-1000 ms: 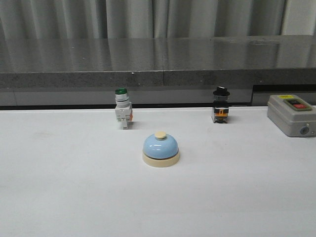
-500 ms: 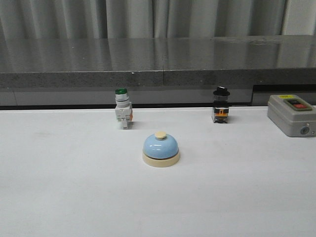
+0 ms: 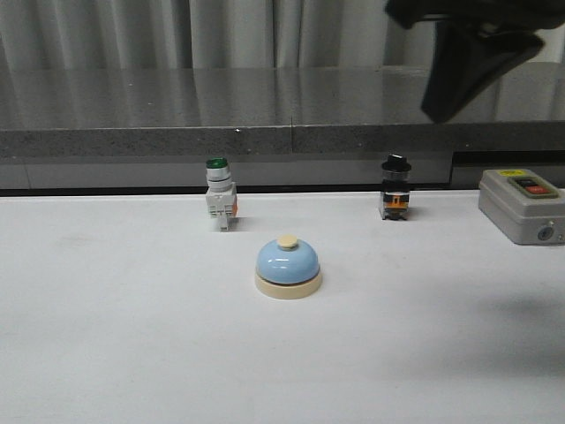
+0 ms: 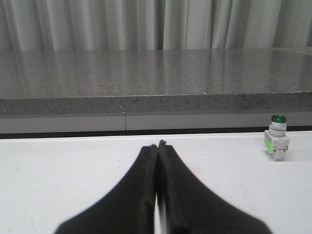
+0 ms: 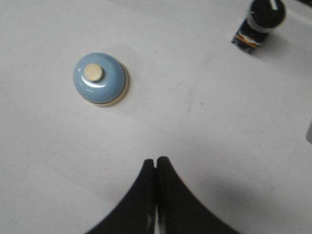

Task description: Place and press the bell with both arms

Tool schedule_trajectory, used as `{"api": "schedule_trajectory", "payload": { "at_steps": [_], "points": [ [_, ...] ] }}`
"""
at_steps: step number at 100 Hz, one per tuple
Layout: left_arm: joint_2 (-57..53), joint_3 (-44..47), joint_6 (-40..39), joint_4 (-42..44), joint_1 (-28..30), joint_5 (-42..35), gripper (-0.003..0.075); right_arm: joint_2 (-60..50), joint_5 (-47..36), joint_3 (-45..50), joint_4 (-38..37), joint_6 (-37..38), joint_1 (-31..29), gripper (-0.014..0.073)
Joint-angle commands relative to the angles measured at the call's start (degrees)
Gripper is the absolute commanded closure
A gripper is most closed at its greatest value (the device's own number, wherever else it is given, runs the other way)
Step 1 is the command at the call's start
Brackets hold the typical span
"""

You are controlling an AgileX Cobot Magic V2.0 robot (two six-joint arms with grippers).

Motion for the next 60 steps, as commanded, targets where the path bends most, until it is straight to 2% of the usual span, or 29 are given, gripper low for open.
{"api": "schedule_trajectory", "payload": {
  "at_steps": [1, 34, 60],
  "points": [
    [-1.6, 2.5, -0.1, -0.1, -0.1, -4.2, 0.0741, 2.1, 0.7, -5.8, 0.3, -1.3, 2.2, 0.0662],
    [-1.6, 2.5, -0.1, -0.1, -0.1, -4.2, 0.0741, 17.3, 9.0, -20.7, 0.6, -3.4, 8.7, 0.0662],
    [-1.6, 2.5, -0.1, -0.1, -0.1, -4.2, 0.0741, 25.3, 10.4, -27.9, 0.4, -5.5, 9.0, 0.0662]
  ]
}}
